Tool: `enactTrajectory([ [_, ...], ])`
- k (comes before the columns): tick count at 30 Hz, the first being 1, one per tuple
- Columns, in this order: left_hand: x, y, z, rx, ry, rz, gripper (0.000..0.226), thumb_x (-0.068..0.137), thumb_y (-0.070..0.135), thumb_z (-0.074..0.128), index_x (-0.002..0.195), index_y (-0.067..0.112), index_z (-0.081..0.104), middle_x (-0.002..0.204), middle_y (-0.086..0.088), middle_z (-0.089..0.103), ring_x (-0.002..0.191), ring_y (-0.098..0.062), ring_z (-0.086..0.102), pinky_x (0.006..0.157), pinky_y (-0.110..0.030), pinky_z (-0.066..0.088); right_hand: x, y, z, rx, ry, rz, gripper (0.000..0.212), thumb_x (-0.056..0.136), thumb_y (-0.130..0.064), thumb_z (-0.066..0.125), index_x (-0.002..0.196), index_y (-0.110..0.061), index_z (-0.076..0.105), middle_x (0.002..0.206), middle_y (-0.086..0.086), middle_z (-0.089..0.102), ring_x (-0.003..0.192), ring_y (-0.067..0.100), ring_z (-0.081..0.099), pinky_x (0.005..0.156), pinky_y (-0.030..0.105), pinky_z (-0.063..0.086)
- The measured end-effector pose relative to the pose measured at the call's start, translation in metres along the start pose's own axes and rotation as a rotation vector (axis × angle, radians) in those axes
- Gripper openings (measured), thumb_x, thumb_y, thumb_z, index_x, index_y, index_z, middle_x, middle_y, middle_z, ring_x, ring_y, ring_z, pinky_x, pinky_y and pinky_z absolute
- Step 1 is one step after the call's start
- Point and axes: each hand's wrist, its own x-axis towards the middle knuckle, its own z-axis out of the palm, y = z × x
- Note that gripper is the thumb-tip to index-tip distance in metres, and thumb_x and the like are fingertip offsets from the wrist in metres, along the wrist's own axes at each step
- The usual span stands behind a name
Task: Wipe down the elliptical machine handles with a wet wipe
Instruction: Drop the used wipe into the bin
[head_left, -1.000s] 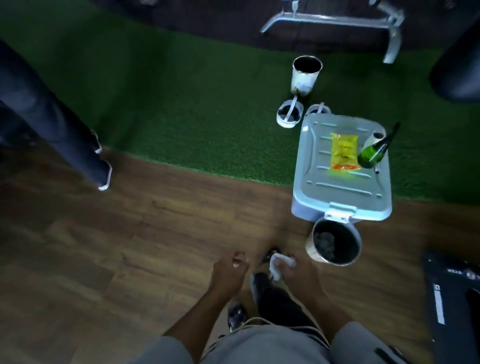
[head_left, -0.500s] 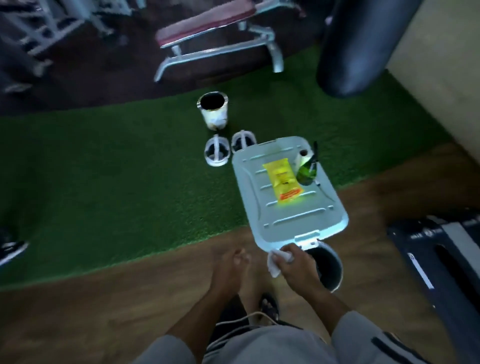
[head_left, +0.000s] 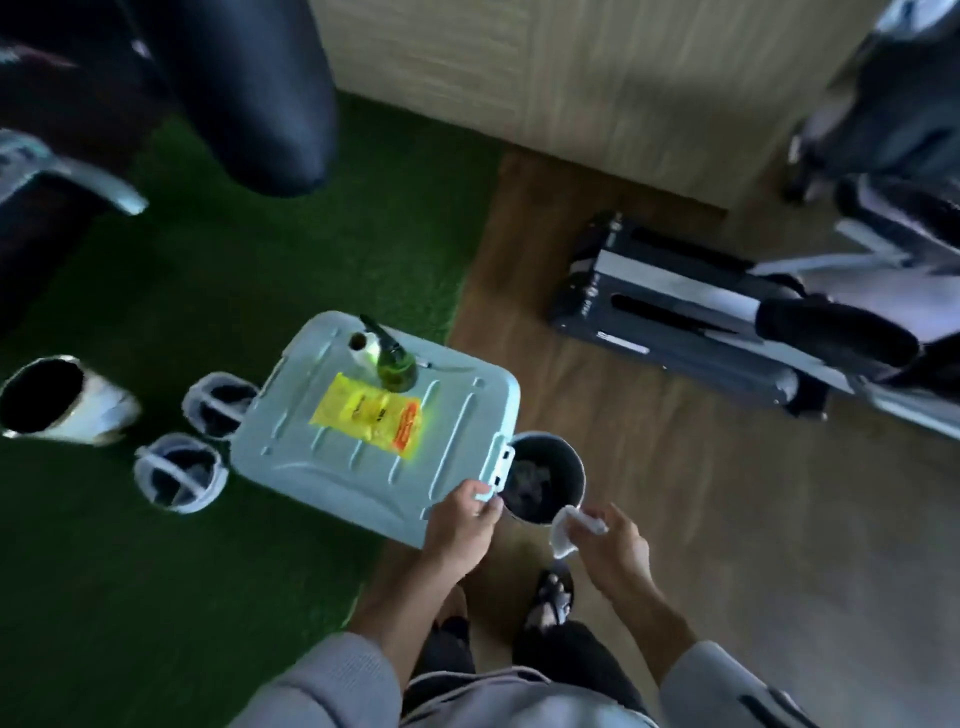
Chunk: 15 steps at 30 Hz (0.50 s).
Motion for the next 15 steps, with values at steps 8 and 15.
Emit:
enactTrajectory([
  [8,0.026,0.034,0.032,0.132,-0.213,0.083,0.024,0.091,0.036,0.059,0.111,0.023,0.063,0.101,0.000,0.073,0.089,-0.019,0.070,0.084,-0.030,0.053,0.007,0.017,-0.011,0.168,0.111,0.206,0.013,0.081,-0.021,0.067,0.090,-0.029,0.062,0.081,-0.002,0.067,0.067,0.009,0.061,0.046,0.013,0.043],
  [15,0.044,0.048,0.041,0.192,-0.231,0.064,0.026,0.092,0.036,0.058,0.114,0.023,0.062,0.095,0.001,0.069,0.088,-0.020,0.068,0.080,-0.031,0.052,0.030,0.023,-0.020,0.319,0.157,0.372,0.019,0.077,-0.027,0.069,0.094,-0.022,0.064,0.082,0.003,0.068,0.071,0.016,0.064,0.051,0.022,0.045],
])
